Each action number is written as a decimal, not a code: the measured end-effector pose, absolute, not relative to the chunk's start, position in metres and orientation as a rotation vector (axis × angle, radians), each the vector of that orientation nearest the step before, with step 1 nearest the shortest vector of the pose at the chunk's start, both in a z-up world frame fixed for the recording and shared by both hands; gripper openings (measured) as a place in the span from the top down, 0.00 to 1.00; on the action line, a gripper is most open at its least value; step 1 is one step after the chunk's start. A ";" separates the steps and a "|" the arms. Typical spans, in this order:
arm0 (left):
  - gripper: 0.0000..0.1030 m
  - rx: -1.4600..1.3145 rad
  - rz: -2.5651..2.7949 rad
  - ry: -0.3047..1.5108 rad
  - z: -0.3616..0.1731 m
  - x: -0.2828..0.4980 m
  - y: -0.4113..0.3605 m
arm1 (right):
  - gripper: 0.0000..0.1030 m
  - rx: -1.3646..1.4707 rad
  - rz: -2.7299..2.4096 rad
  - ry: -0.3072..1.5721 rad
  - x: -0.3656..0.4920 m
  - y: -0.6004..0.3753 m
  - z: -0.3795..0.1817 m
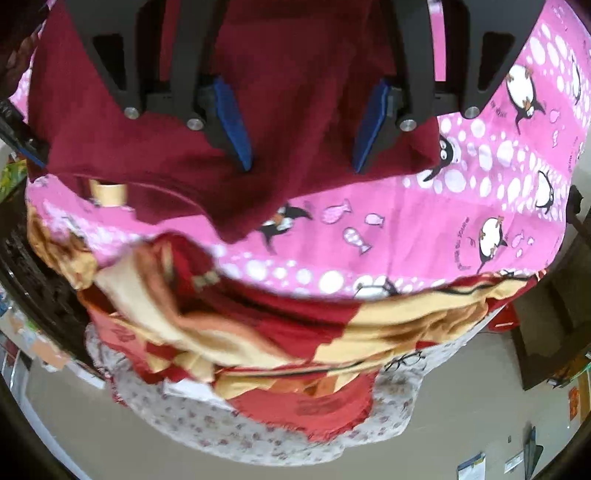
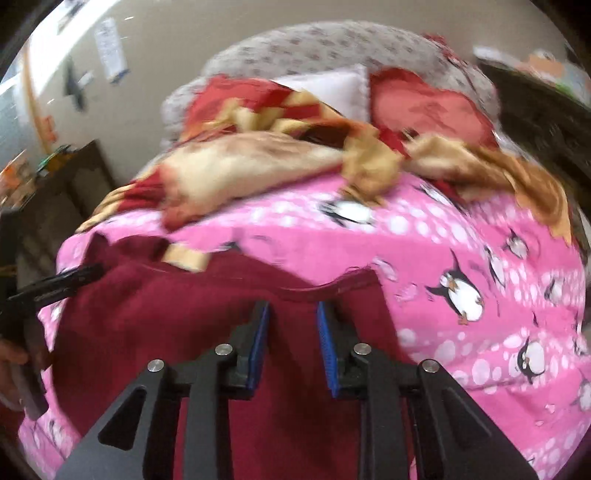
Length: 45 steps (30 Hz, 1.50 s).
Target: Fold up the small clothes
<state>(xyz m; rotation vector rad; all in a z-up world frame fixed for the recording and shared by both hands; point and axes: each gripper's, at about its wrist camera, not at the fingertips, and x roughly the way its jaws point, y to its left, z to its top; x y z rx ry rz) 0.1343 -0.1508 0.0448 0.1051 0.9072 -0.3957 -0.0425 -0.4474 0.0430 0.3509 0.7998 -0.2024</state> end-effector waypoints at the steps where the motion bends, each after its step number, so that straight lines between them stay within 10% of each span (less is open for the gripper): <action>1: 0.27 0.105 -0.389 0.893 0.042 0.135 -0.149 | 0.62 0.387 -0.196 0.795 -0.042 -0.453 0.037; 45: 0.24 -0.026 -0.384 0.943 0.049 0.056 -0.053 | 0.61 0.288 0.102 0.829 0.008 -0.312 0.088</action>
